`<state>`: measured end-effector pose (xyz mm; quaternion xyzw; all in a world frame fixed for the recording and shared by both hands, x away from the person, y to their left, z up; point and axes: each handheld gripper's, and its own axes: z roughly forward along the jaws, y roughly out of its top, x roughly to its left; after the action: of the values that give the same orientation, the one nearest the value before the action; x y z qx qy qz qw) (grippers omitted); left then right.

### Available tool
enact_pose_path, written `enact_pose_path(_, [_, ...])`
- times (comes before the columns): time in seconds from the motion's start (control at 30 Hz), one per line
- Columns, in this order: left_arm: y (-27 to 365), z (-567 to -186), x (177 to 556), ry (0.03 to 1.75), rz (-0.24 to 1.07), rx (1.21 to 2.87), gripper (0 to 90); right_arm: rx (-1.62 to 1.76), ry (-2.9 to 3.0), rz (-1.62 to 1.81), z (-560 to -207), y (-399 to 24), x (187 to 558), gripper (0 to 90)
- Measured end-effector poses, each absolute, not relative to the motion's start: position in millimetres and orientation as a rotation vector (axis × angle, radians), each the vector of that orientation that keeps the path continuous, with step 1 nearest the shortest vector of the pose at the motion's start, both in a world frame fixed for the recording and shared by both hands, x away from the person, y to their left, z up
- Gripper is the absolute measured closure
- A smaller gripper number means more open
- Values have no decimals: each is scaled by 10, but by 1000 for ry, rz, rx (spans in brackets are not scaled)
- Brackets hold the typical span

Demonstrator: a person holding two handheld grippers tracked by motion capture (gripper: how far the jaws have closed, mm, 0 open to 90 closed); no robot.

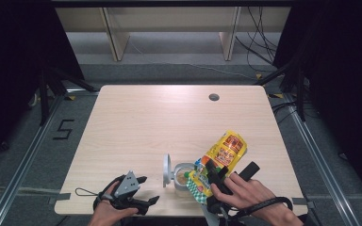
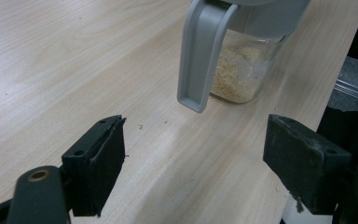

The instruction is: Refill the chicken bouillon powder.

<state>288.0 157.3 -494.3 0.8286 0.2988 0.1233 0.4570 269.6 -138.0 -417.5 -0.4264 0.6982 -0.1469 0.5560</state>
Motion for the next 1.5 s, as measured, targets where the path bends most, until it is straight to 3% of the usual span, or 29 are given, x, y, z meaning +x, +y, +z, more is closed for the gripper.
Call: enact_pose_path(1.5, [1569, -4952, 2887, 728, 306, 2027, 201, -1007, 1644, -345, -4160, -1370, 2702, 679])
